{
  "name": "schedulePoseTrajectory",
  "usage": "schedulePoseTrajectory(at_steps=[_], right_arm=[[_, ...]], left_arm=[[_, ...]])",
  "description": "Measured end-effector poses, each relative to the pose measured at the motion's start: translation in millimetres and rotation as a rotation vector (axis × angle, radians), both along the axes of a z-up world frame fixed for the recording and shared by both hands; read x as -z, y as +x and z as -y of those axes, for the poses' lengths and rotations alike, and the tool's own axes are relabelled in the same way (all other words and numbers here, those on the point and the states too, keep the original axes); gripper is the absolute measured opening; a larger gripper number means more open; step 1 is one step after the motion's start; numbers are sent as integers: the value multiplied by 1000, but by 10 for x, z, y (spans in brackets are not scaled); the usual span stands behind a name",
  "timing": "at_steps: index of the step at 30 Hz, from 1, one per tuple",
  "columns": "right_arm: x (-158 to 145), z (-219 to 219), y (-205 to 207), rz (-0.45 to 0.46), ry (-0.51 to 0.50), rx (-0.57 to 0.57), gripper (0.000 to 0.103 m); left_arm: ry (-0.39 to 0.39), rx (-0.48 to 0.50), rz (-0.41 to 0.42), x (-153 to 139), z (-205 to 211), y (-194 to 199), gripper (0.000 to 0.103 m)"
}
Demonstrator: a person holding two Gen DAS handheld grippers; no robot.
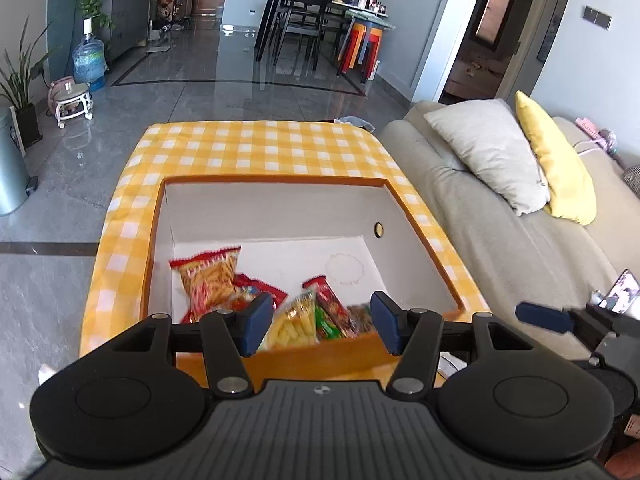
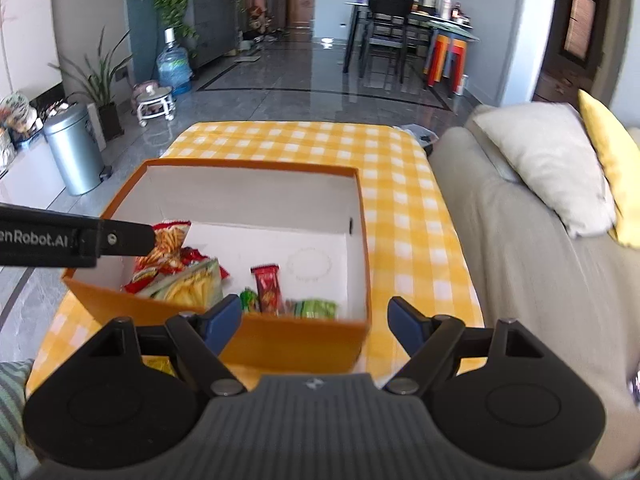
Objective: Organize snacks
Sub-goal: 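Withdraw both tools from the box toward the remaining snacks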
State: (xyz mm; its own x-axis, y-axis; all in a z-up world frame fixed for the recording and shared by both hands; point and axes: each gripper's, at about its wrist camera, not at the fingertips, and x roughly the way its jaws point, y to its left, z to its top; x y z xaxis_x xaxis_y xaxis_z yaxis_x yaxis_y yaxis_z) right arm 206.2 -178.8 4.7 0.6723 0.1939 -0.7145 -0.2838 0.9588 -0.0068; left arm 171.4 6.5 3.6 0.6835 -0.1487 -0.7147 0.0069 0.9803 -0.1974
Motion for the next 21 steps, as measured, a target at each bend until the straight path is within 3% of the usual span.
schedulePoseTrajectory(at_steps=[12,21], right_arm=[[287,255,-745,-84,78,91,77],[521,477,-1076,-159,20,106,77]], left_arm=[[-22,15,-114,333,93,-598,59],[35,93,-212,582,327,-964,59]])
